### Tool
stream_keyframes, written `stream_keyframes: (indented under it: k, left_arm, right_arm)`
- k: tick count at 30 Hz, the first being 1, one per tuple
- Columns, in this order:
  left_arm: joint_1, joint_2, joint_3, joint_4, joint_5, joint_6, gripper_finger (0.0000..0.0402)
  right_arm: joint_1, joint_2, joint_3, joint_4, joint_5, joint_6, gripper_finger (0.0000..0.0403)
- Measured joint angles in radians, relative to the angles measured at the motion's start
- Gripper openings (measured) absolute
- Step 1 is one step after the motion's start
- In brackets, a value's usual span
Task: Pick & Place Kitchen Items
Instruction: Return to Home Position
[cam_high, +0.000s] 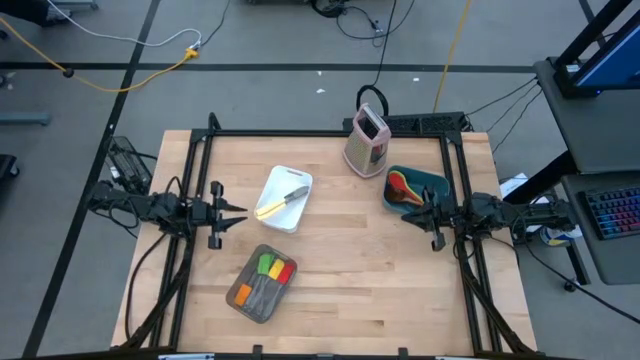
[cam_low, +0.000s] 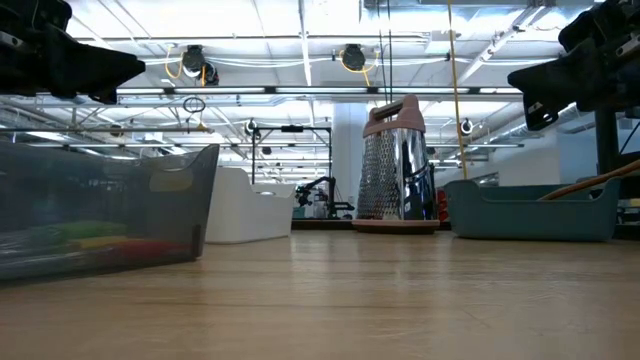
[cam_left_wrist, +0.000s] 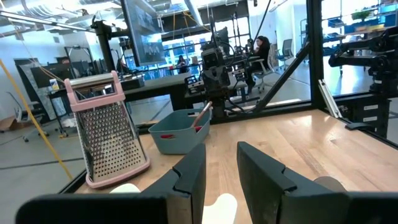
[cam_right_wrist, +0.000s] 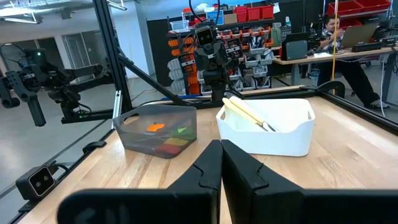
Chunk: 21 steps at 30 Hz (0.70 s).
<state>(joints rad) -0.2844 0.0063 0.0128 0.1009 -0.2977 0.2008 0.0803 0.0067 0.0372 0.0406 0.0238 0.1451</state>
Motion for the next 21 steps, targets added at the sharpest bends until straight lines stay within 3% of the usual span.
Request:
stream_keyframes:
  k: [21]
  left_arm:
    - [0.0, 0.0, 0.0, 0.0, 0.0, 0.0, 0.0097]
  right_arm:
    - [0.0, 0.0, 0.0, 0.0, 0.0, 0.0, 0.0002]
